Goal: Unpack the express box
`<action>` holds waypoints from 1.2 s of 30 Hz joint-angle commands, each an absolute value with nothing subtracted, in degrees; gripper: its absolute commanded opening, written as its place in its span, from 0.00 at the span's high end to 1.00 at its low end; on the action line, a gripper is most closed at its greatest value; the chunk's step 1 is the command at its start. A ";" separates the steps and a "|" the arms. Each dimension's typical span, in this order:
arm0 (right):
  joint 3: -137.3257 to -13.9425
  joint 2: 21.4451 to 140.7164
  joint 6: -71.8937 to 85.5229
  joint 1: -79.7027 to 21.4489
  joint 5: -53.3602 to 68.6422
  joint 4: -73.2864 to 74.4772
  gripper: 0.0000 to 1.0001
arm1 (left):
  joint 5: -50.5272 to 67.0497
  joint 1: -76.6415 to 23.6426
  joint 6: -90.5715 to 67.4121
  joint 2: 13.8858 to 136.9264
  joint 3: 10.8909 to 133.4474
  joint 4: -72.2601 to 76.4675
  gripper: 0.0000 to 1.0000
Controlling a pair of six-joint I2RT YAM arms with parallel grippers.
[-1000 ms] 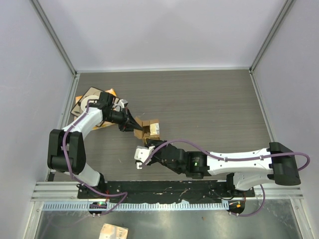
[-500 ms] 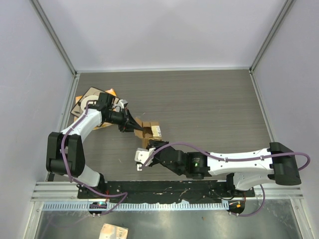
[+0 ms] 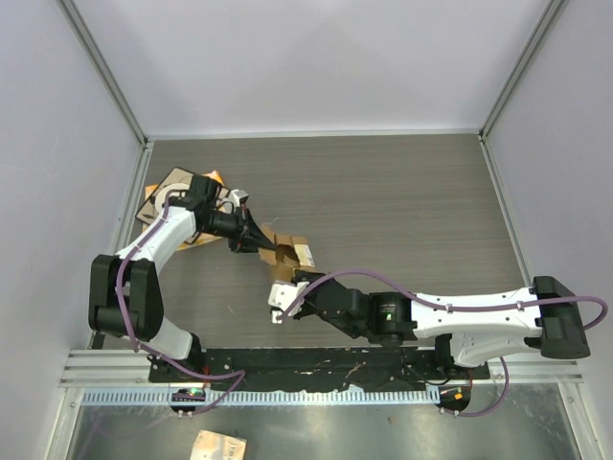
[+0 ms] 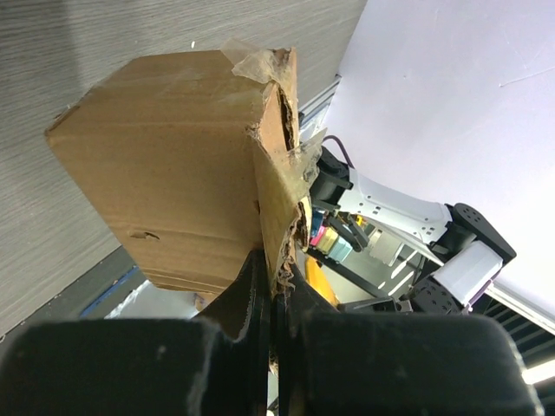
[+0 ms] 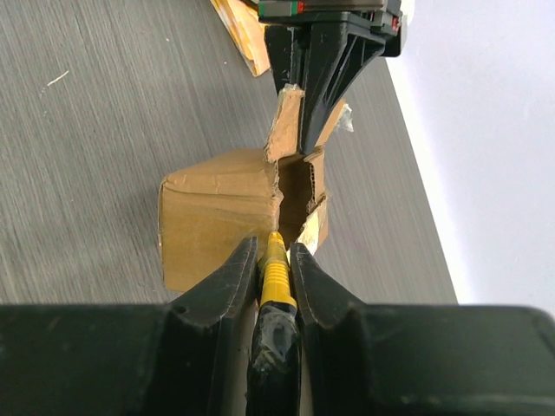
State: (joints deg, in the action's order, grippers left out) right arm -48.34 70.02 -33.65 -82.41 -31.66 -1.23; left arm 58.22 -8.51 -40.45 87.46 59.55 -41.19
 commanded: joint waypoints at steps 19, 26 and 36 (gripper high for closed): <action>-47.37 73.74 -11.10 -84.81 -41.31 17.40 0.99 | 65.65 -4.57 -40.69 86.57 62.75 -42.98 1.00; -48.78 74.18 -0.81 -88.77 -42.97 25.04 0.99 | 64.78 -3.96 -39.03 86.92 63.28 -44.47 1.00; -51.32 73.65 8.61 -91.67 -45.09 32.78 0.99 | 62.75 -3.87 -37.79 86.05 64.51 -46.32 1.00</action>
